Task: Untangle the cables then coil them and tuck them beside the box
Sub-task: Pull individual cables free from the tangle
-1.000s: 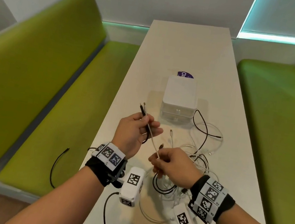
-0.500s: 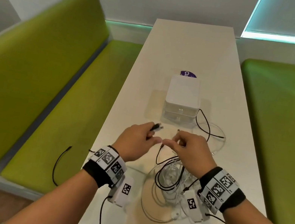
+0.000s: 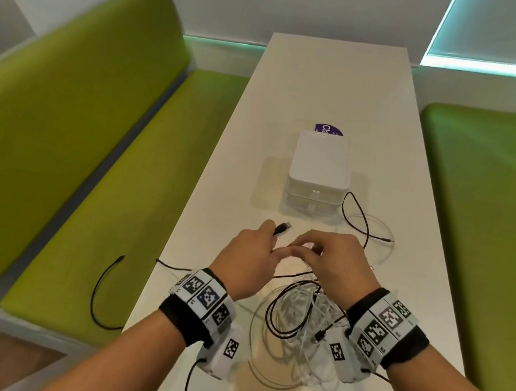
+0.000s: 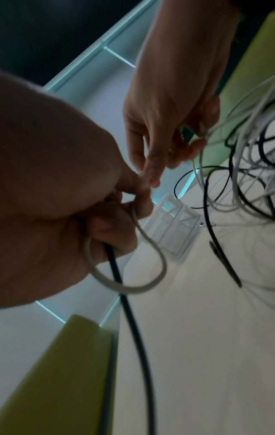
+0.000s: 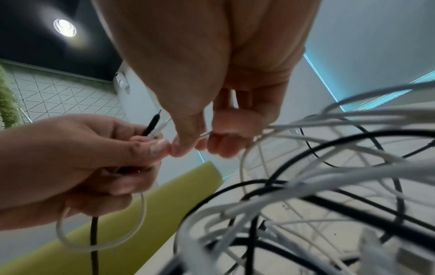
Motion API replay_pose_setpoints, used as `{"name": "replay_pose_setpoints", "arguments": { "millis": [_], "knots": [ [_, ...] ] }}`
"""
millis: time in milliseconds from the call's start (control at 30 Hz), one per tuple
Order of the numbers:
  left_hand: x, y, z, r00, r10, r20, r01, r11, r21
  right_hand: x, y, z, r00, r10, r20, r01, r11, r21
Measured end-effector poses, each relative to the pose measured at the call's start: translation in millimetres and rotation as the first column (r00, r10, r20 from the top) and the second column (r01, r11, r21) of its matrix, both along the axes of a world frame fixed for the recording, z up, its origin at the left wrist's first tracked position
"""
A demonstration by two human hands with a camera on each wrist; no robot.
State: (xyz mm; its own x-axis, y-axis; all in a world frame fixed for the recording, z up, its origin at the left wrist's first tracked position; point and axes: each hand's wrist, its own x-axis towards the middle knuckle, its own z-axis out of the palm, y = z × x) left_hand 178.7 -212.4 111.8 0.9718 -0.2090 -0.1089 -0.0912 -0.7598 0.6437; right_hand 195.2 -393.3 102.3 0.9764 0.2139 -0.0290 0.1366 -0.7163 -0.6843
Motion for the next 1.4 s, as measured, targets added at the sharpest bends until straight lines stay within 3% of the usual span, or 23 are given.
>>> {"name": "replay_pose_setpoints", "arguments": {
  "millis": [100, 167, 200, 267, 400, 500, 600, 667, 700, 767, 833, 900, 1000, 1133, 1300, 1400],
  "knots": [
    [3.6, 6.7, 2.8, 0.997, -0.014, 0.074, 0.014, 1.000, 0.001, -4.4, -1.4, 0.5, 0.998, -0.065, 0.023, 0.068, 0.983, -0.168],
    [10.4, 15.2, 4.5, 0.992, 0.051, 0.117, -0.049, 0.999, -0.020, -9.4, -2.2, -1.1, 0.998, -0.050, 0.037, 0.059, 0.944, -0.325],
    [14.8, 20.2, 4.6, 0.989, 0.106, 0.104, -0.104, 0.994, -0.024, -10.7, -2.8, -2.5, 0.999, -0.032, 0.029, 0.040, 0.945, -0.325],
    [21.5, 27.8, 4.2, 0.981, 0.183, 0.058, -0.182, 0.983, -0.018, -11.1, -4.9, -6.0, 0.999, 0.037, 0.020, -0.032, 0.979, -0.200],
    [18.4, 25.5, 4.0, 0.995, 0.090, 0.053, -0.098, 0.978, 0.183, -6.9, -5.9, -7.5, 0.993, 0.071, 0.098, -0.077, 0.996, 0.054],
    [13.8, 13.1, 9.2, 0.998, 0.051, 0.041, -0.051, 0.999, 0.005, -0.5, -6.7, -3.7, 0.995, 0.070, 0.077, -0.076, 0.995, 0.066],
    [9.2, 7.3, 16.0, 0.976, -0.062, 0.211, 0.053, 0.997, 0.051, -0.9, -4.1, 4.2, 0.996, 0.083, 0.029, -0.082, 0.995, -0.049],
    [6.9, 7.5, 19.5, 0.934, -0.174, 0.311, 0.145, 0.983, 0.114, -4.1, -0.3, 9.6, 0.997, 0.072, 0.024, -0.062, 0.955, -0.289],
    [5.8, 7.3, 19.8, 0.928, -0.214, 0.305, 0.185, 0.975, 0.120, -4.5, 1.2, 11.5, 0.997, 0.070, 0.027, -0.054, 0.920, -0.389],
    [4.0, 4.0, 16.5, 0.947, -0.247, 0.207, 0.220, 0.965, 0.144, -4.3, 3.6, 15.0, 0.998, 0.067, 0.021, -0.054, 0.925, -0.376],
    [2.6, 0.8, 10.8, 0.971, -0.223, 0.082, 0.209, 0.967, 0.144, -0.9, 2.7, 14.4, 0.995, 0.100, -0.020, -0.102, 0.970, -0.222],
    [2.7, 1.6, 5.9, 0.985, -0.172, 0.006, 0.172, 0.985, 0.016, 2.8, 0.1, 10.2, 0.991, 0.126, -0.032, -0.128, 0.989, -0.071],
    [5.0, 8.3, 9.2, 0.993, -0.117, 0.006, 0.116, 0.987, -0.112, 2.8, -4.4, 7.4, 0.997, 0.060, -0.057, -0.055, 0.995, 0.085],
    [12.2, 19.1, 9.4, 0.997, 0.019, 0.081, -0.007, 0.990, -0.142, -0.6, -6.1, 11.7, 0.991, 0.052, -0.123, -0.047, 0.998, 0.050],
    [9.5, 26.4, 3.9, 0.965, 0.169, 0.200, -0.129, 0.971, -0.201, 1.0, -8.7, 17.8, 0.998, -0.002, -0.063, -0.009, 0.984, -0.177],
    [9.6, 30.5, -0.4, 0.959, 0.224, 0.177, -0.192, 0.965, -0.178, 3.4, -10.1, 20.5, 0.993, 0.027, -0.113, -0.035, 0.997, -0.067]
  ]
}}
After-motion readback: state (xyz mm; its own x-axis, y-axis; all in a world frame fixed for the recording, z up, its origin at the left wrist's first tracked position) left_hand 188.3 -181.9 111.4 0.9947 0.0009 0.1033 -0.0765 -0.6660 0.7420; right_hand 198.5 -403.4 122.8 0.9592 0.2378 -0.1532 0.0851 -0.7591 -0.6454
